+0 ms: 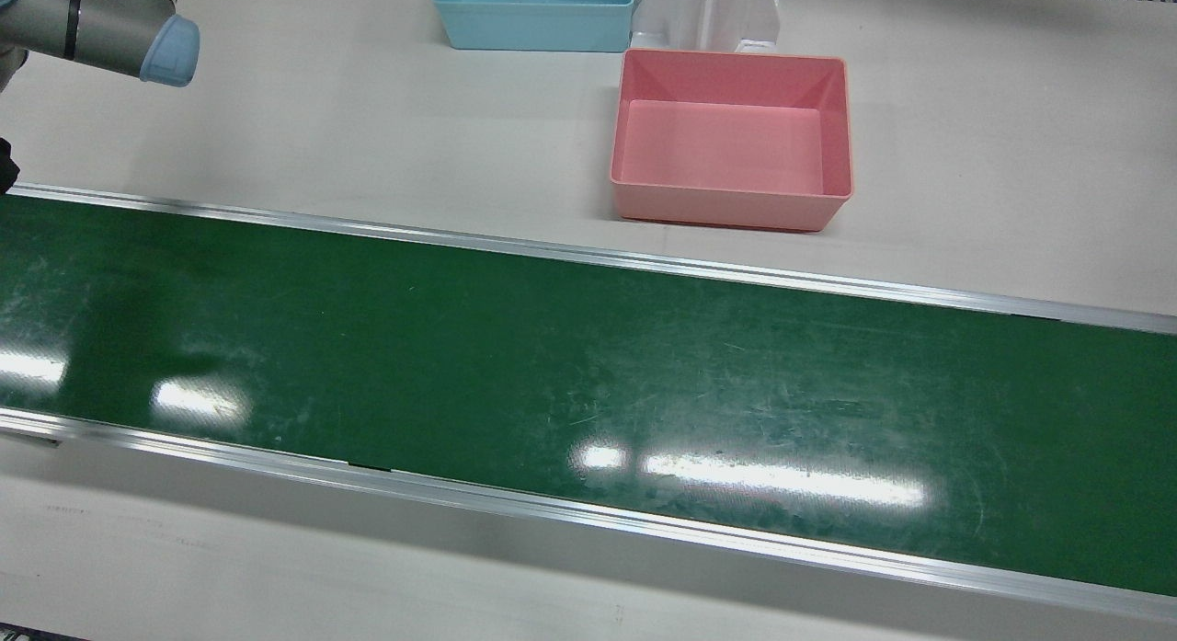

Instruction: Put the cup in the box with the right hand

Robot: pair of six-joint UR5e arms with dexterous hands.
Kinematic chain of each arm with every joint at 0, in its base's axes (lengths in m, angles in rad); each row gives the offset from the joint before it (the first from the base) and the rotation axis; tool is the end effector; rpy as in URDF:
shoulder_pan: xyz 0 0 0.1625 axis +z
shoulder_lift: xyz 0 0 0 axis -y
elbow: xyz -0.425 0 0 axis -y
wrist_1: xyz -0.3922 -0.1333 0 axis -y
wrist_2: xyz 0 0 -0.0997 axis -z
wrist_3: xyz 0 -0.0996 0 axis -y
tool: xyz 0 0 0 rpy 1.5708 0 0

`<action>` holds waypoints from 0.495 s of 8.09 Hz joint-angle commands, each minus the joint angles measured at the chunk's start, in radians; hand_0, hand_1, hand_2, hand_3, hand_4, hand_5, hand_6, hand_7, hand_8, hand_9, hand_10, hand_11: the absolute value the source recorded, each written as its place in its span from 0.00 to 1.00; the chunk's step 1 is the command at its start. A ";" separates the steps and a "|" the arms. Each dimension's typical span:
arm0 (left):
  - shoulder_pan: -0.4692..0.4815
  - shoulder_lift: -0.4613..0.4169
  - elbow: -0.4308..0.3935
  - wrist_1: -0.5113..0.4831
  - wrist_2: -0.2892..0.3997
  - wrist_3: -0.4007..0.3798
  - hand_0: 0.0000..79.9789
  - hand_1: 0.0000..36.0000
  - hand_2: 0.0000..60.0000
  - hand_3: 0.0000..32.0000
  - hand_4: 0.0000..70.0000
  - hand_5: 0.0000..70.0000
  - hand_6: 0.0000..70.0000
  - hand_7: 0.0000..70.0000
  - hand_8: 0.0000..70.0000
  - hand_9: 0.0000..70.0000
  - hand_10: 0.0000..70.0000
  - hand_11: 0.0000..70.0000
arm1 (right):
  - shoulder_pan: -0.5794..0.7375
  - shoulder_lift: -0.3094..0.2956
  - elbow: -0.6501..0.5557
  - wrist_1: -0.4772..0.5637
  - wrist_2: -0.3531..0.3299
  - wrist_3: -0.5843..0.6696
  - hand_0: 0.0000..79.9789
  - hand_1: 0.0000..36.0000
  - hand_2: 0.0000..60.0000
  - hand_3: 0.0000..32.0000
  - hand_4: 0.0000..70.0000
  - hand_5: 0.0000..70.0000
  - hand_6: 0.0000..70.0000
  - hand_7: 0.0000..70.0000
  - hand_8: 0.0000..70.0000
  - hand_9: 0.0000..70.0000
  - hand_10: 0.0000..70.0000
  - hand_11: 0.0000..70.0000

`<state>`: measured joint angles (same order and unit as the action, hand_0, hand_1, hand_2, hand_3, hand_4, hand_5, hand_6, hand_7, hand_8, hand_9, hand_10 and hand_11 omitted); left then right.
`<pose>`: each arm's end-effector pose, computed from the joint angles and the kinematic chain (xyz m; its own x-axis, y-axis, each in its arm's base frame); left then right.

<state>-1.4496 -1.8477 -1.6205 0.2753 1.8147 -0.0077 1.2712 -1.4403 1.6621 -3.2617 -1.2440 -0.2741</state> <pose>-0.0372 -0.5982 0.5401 -0.9341 -0.3571 -0.0047 -0.0134 0.0482 -0.9988 -0.0020 -0.5665 0.5872 -0.9700 -0.0509 0.2379 -0.2416 0.0864 -0.9665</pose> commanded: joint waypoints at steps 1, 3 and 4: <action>0.000 0.001 0.001 0.001 0.000 0.000 0.00 0.00 0.00 0.00 0.00 0.00 0.00 0.00 0.00 0.00 0.00 0.00 | -0.003 0.000 0.010 0.000 0.000 0.004 0.92 0.42 0.00 0.00 0.34 0.10 0.10 0.33 0.05 0.14 0.00 0.04; 0.000 0.001 0.001 0.001 0.000 0.000 0.00 0.00 0.00 0.00 0.00 0.00 0.00 0.00 0.00 0.00 0.00 0.00 | -0.015 0.003 0.010 -0.001 0.001 0.004 0.93 0.42 0.00 0.00 0.35 0.10 0.10 0.33 0.05 0.14 0.00 0.04; 0.000 -0.001 0.001 0.001 0.000 0.000 0.00 0.00 0.00 0.00 0.00 0.00 0.00 0.00 0.00 0.00 0.00 0.00 | -0.016 0.003 0.010 0.000 0.002 0.004 0.90 0.45 0.00 0.00 0.33 0.10 0.10 0.34 0.06 0.14 0.00 0.04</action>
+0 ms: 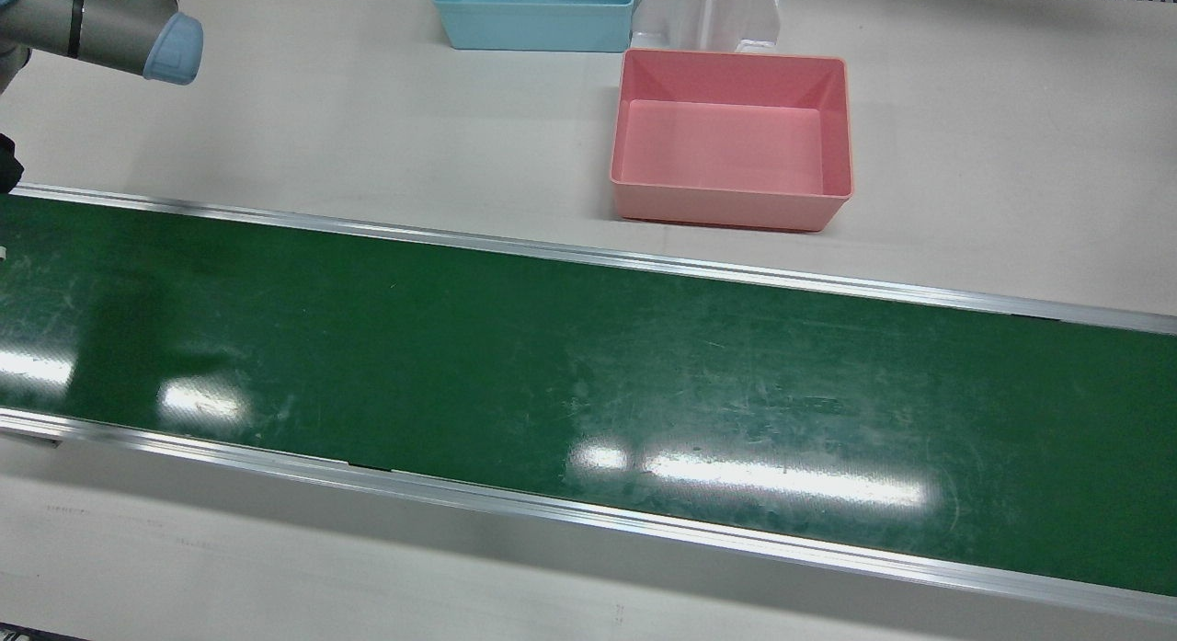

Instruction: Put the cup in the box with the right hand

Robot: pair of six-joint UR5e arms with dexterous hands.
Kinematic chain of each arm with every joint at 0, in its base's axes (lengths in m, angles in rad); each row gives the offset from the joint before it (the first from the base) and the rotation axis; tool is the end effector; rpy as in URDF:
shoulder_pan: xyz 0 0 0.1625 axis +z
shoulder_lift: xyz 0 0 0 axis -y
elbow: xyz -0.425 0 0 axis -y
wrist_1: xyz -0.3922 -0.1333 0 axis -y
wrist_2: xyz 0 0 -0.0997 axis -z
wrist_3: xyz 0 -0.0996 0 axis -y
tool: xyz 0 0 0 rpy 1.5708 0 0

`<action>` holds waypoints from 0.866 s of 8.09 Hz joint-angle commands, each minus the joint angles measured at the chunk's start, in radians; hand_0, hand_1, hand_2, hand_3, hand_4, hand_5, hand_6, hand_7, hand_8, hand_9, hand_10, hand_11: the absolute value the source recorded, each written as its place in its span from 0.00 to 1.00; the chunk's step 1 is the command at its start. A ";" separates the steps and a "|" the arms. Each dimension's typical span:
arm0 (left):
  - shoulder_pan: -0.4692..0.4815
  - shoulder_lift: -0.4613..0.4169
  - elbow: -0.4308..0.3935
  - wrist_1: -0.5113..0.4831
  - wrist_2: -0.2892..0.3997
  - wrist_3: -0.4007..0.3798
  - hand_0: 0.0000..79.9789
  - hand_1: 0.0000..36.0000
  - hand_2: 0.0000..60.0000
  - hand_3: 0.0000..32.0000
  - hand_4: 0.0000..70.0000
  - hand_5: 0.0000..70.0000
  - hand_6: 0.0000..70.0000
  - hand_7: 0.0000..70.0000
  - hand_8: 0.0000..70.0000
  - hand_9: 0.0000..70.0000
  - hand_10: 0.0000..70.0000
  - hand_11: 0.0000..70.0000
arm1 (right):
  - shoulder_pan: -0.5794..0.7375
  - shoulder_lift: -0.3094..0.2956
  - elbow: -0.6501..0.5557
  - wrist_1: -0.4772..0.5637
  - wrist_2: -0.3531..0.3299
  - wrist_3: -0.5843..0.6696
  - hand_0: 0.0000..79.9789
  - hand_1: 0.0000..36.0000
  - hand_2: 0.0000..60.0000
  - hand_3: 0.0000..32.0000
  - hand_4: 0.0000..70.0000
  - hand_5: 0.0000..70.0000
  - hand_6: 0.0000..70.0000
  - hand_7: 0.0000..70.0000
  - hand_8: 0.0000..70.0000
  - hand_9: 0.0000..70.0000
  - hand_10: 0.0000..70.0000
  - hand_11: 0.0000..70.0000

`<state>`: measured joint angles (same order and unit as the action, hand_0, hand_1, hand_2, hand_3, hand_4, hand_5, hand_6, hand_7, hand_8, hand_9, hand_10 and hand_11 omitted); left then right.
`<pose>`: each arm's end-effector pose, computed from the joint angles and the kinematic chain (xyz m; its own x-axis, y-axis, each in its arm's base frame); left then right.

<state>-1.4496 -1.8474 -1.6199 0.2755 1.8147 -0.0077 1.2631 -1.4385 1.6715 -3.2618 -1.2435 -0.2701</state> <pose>-0.0372 -0.5981 0.5406 -0.9341 -0.3571 -0.0044 -0.0133 0.0471 -0.9988 -0.0068 -0.5672 0.5817 -0.9721 -0.0456 0.2303 -0.2338 0.0987 -0.9673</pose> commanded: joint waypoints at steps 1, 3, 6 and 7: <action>0.000 -0.001 -0.001 0.002 0.000 0.000 0.00 0.00 0.00 0.00 0.00 0.00 0.00 0.00 0.00 0.00 0.00 0.00 | -0.007 0.001 0.000 0.001 -0.001 0.000 0.92 0.42 0.00 0.00 0.35 0.10 0.10 0.34 0.06 0.14 0.00 0.04; 0.000 -0.001 -0.001 0.002 0.000 0.000 0.00 0.00 0.00 0.00 0.00 0.00 0.00 0.00 0.00 0.00 0.00 0.00 | -0.011 0.000 0.001 -0.001 0.001 0.002 0.87 0.50 0.00 0.00 0.29 0.10 0.10 0.33 0.06 0.14 0.00 0.03; 0.000 0.000 -0.001 0.001 0.000 0.000 0.00 0.00 0.00 0.00 0.00 0.00 0.00 0.00 0.00 0.00 0.00 0.00 | -0.014 0.001 0.013 -0.001 0.001 0.005 0.90 0.45 0.00 0.00 0.32 0.10 0.10 0.33 0.05 0.14 0.00 0.03; 0.000 0.000 0.002 0.001 0.000 0.000 0.00 0.00 0.00 0.00 0.00 0.00 0.00 0.00 0.00 0.00 0.00 0.00 | -0.016 0.001 0.014 -0.001 0.001 0.005 0.93 0.42 0.00 0.00 0.35 0.10 0.10 0.33 0.05 0.14 0.00 0.03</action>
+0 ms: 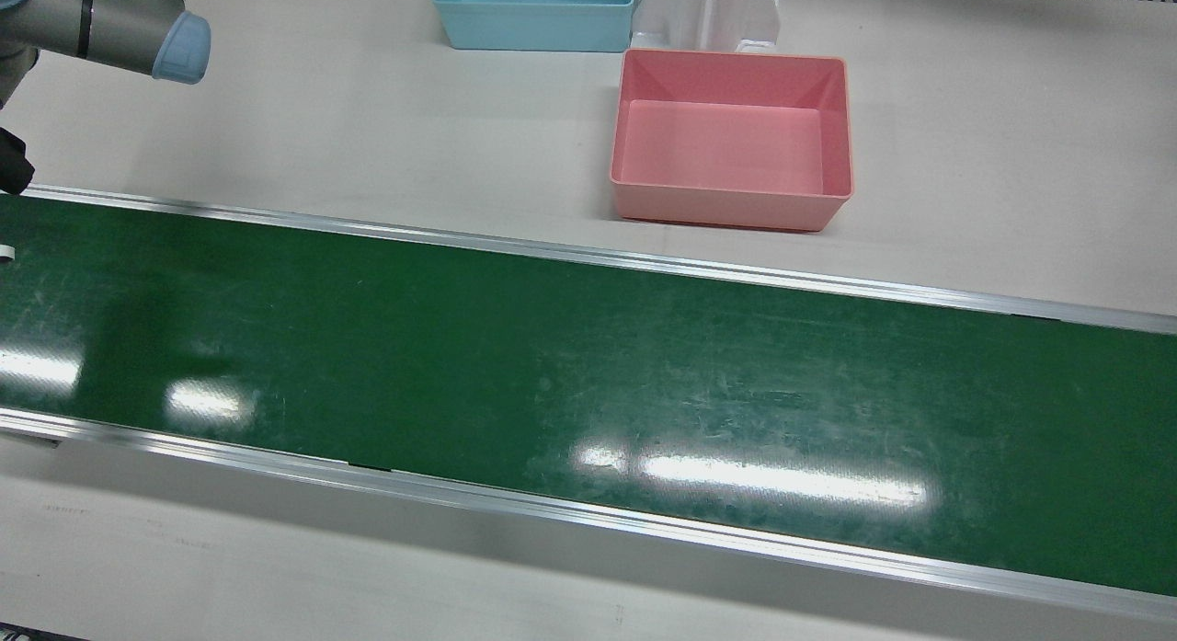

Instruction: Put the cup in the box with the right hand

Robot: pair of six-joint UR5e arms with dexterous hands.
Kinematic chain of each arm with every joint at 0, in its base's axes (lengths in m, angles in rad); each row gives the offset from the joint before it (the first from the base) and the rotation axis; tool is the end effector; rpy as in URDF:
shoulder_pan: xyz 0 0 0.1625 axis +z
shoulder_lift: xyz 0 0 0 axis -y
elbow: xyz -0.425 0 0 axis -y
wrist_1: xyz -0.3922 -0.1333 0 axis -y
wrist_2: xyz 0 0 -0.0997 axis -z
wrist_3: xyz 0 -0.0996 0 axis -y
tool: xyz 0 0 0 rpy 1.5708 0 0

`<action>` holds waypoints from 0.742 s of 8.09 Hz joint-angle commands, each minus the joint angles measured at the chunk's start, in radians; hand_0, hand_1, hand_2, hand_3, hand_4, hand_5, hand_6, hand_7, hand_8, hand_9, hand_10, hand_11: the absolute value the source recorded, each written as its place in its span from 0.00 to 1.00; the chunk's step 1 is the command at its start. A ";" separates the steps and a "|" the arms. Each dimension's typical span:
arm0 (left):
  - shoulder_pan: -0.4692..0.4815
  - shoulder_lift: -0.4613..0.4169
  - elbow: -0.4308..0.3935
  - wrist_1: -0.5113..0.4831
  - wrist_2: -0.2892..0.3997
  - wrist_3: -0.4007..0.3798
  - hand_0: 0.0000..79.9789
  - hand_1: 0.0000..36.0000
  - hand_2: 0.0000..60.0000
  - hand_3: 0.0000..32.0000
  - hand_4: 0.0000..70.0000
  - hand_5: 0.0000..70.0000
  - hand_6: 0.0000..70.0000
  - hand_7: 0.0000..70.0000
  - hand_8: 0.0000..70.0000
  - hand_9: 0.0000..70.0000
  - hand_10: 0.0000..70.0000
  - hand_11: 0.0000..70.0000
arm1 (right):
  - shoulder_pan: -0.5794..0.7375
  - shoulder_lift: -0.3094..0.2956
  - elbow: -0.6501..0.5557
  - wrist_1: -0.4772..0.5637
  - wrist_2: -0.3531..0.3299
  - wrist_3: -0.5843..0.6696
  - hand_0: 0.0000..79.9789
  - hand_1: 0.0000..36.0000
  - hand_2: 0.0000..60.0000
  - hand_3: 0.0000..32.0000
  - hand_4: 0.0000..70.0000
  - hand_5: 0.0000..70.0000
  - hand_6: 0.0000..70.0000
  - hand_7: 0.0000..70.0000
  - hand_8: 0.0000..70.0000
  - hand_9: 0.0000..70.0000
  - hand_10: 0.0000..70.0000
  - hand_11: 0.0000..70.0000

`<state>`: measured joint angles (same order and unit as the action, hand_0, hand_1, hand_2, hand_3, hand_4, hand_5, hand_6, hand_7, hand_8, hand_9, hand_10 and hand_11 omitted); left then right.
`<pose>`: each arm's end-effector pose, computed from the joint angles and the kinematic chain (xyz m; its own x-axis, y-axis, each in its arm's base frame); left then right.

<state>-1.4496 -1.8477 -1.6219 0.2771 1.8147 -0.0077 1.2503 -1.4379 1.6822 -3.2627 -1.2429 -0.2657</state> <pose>-0.0372 -0.5980 0.5396 -0.9341 -0.3571 -0.0046 -0.0133 0.0478 -0.9988 -0.0140 -0.5672 0.5762 -0.9743 -0.0355 0.2224 -0.2250 0.1112 -0.9680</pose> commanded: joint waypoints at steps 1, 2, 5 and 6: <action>0.000 0.001 0.004 -0.003 0.000 0.000 0.00 0.00 0.00 0.00 0.00 0.00 0.00 0.00 0.00 0.00 0.00 0.00 | -0.006 0.001 0.005 0.000 0.000 0.003 0.93 0.43 0.00 0.00 0.35 0.10 0.10 0.33 0.05 0.14 0.00 0.03; 0.000 0.001 0.004 -0.003 0.000 0.000 0.00 0.00 0.00 0.00 0.00 0.00 0.00 0.00 0.00 0.00 0.00 0.00 | -0.006 0.017 0.002 0.000 0.002 0.005 0.93 0.43 0.00 0.00 0.34 0.10 0.10 0.33 0.06 0.14 0.00 0.03; 0.000 -0.001 0.004 -0.003 0.000 0.000 0.00 0.00 0.00 0.00 0.00 0.00 0.00 0.00 0.00 0.00 0.00 0.00 | -0.003 0.027 0.004 0.002 0.000 0.008 0.91 0.45 0.00 0.00 0.33 0.10 0.10 0.34 0.06 0.15 0.00 0.04; 0.000 0.001 0.004 -0.003 0.000 0.000 0.00 0.00 0.00 0.00 0.00 0.00 0.00 0.00 0.00 0.00 0.00 0.00 | -0.006 0.028 0.016 0.002 -0.001 0.010 0.92 0.43 0.00 0.00 0.35 0.10 0.10 0.34 0.06 0.15 0.01 0.04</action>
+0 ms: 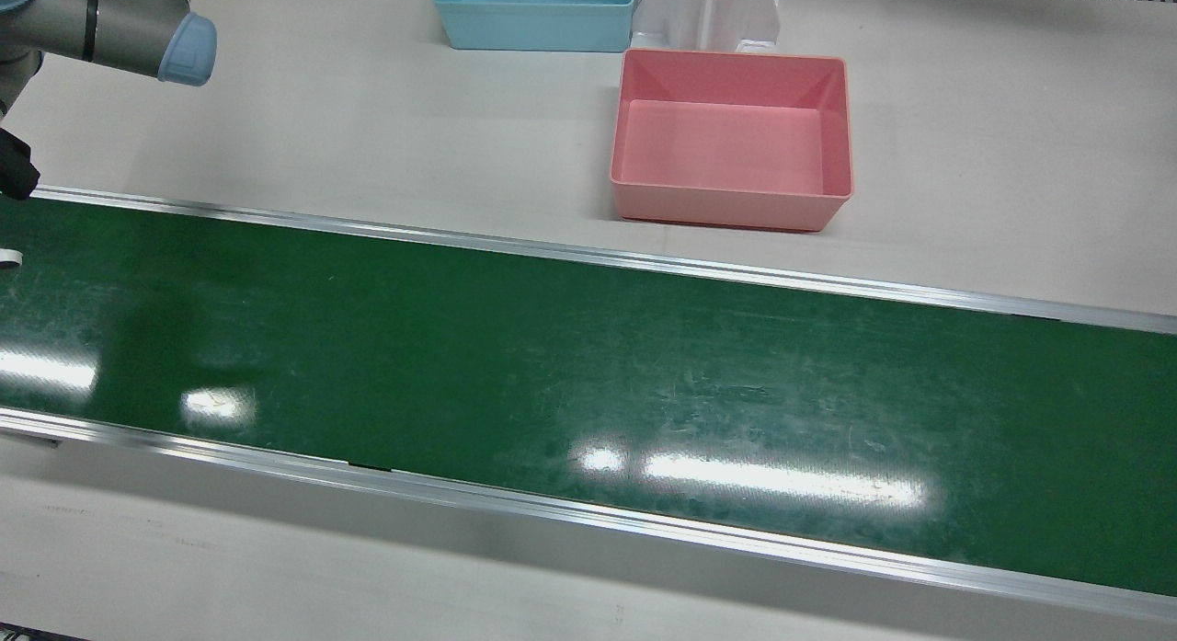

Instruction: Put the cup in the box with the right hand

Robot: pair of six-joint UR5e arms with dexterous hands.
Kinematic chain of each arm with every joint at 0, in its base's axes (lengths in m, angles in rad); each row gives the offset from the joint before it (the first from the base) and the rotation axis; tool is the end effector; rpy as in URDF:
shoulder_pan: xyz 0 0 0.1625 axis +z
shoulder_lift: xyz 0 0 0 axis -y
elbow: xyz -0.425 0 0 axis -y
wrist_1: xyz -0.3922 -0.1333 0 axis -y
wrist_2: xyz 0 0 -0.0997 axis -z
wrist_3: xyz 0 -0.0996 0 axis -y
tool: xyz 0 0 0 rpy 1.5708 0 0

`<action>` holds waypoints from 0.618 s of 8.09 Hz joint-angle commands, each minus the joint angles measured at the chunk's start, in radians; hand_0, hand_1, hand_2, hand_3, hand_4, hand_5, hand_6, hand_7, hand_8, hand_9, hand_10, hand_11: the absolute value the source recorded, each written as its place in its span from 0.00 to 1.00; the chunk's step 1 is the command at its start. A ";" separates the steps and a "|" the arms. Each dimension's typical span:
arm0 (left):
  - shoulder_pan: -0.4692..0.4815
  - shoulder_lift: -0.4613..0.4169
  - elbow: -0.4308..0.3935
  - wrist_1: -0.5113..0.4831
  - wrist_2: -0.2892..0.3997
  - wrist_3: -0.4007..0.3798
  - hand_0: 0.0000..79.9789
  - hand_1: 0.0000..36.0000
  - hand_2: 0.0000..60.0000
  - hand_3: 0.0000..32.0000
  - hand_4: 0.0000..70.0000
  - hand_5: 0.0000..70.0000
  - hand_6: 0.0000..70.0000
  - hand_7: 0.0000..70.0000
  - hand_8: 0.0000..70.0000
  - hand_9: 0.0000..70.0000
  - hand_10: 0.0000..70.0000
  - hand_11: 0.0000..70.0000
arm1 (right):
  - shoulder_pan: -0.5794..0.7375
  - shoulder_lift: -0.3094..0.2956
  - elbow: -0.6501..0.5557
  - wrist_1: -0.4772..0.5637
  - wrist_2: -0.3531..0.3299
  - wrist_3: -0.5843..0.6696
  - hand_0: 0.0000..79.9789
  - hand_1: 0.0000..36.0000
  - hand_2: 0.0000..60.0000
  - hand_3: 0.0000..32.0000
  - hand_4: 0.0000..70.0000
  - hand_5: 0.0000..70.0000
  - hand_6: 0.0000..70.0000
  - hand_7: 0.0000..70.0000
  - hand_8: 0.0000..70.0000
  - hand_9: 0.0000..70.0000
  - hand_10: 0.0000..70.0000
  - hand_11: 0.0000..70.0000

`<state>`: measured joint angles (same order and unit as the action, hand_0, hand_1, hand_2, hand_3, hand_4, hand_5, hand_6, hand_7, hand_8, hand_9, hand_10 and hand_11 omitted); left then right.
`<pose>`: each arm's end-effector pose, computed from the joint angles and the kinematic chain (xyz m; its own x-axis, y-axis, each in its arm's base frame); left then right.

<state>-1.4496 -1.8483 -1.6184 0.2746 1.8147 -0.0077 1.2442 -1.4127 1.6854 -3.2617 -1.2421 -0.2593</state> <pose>-0.0372 -0.5985 0.5407 -0.9341 -0.3571 -0.0045 -0.0133 0.0474 -0.9988 -0.0207 -0.5768 0.5608 -0.9779 -0.0355 0.2060 -0.2090 0.1395 -0.9679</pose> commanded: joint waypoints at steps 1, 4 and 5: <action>0.000 0.001 0.000 0.000 0.000 0.000 0.00 0.00 0.00 0.00 0.00 0.00 0.00 0.00 0.00 0.00 0.00 0.00 | -0.021 0.006 0.013 0.000 0.007 0.005 0.91 0.44 0.00 0.00 0.34 0.10 0.10 0.33 0.06 0.15 0.00 0.04; 0.000 0.001 0.000 0.000 0.000 0.000 0.00 0.00 0.00 0.00 0.00 0.00 0.00 0.00 0.00 0.00 0.00 0.00 | -0.039 0.000 0.031 0.000 0.007 0.005 0.91 0.45 0.00 0.00 0.33 0.10 0.10 0.34 0.06 0.15 0.01 0.04; 0.000 0.001 0.000 0.000 0.000 0.000 0.00 0.00 0.00 0.00 0.00 0.00 0.00 0.00 0.00 0.00 0.00 0.00 | -0.038 -0.002 0.046 -0.001 0.004 0.006 0.95 0.41 0.00 0.00 0.37 0.10 0.10 0.34 0.06 0.15 0.00 0.04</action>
<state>-1.4496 -1.8474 -1.6183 0.2752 1.8147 -0.0077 1.2067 -1.4058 1.7120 -3.2619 -1.2350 -0.2548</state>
